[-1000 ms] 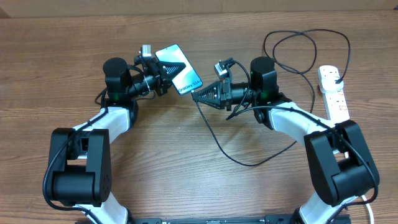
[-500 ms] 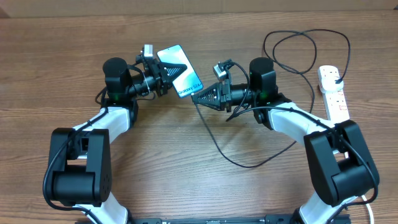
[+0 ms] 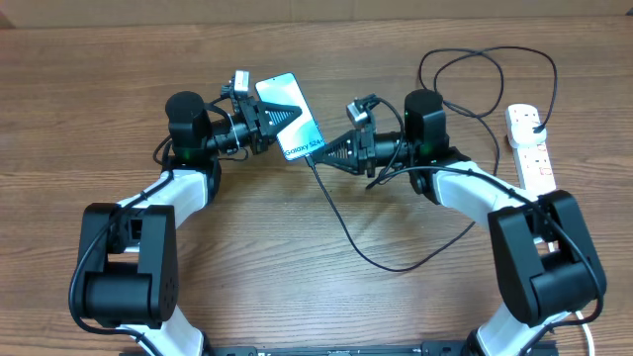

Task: Plug charger to phone and switch on socket
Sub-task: 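Lower the phone flat onto the table with the left gripper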

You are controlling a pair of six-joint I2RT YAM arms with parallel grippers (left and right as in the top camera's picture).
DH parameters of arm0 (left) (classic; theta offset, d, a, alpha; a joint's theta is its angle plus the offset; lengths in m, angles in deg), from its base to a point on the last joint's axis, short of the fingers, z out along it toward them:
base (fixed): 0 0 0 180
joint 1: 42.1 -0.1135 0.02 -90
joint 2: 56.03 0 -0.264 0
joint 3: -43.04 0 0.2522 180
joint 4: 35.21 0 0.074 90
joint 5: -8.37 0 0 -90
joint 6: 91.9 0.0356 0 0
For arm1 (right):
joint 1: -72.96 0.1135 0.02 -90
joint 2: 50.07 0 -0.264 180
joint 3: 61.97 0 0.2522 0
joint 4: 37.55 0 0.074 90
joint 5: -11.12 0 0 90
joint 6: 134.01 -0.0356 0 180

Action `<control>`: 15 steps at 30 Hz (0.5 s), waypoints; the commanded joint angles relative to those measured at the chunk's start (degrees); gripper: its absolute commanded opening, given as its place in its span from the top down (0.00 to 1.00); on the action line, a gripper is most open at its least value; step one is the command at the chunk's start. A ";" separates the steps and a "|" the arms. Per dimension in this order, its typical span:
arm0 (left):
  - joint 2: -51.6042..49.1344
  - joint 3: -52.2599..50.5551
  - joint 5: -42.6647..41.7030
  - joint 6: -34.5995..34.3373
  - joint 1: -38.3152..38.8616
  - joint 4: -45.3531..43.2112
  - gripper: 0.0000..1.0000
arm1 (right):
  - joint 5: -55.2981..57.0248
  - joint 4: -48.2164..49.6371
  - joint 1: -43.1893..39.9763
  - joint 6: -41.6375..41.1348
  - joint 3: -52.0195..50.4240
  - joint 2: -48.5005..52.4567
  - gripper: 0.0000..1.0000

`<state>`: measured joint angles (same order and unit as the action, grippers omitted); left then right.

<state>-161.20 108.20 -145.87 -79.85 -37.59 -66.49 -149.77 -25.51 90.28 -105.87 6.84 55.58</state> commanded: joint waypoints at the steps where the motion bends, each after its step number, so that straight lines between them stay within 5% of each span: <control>1: 0.55 0.48 -11.43 -0.07 2.29 -0.24 0.96 | 10.95 0.63 -1.60 0.46 0.76 0.02 0.96; 4: 0.55 0.48 -11.37 0.07 2.27 -0.24 0.96 | 10.80 0.66 -1.60 0.70 0.76 0.02 0.96; 9: 0.55 0.48 -9.60 3.91 1.46 -0.15 0.96 | 3.13 8.31 -3.43 0.85 0.76 0.00 0.63; 12: 0.55 0.48 -8.24 6.32 1.01 0.90 0.96 | -1.53 13.29 -5.86 0.81 0.76 -0.83 0.33; 15: 0.55 0.48 -6.71 8.70 0.74 4.02 0.96 | -3.52 13.40 -8.20 1.36 0.76 -2.86 0.24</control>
<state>-161.20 108.22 -152.15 -75.48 -36.25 -63.25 -149.68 -12.50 83.70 -105.31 6.99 55.36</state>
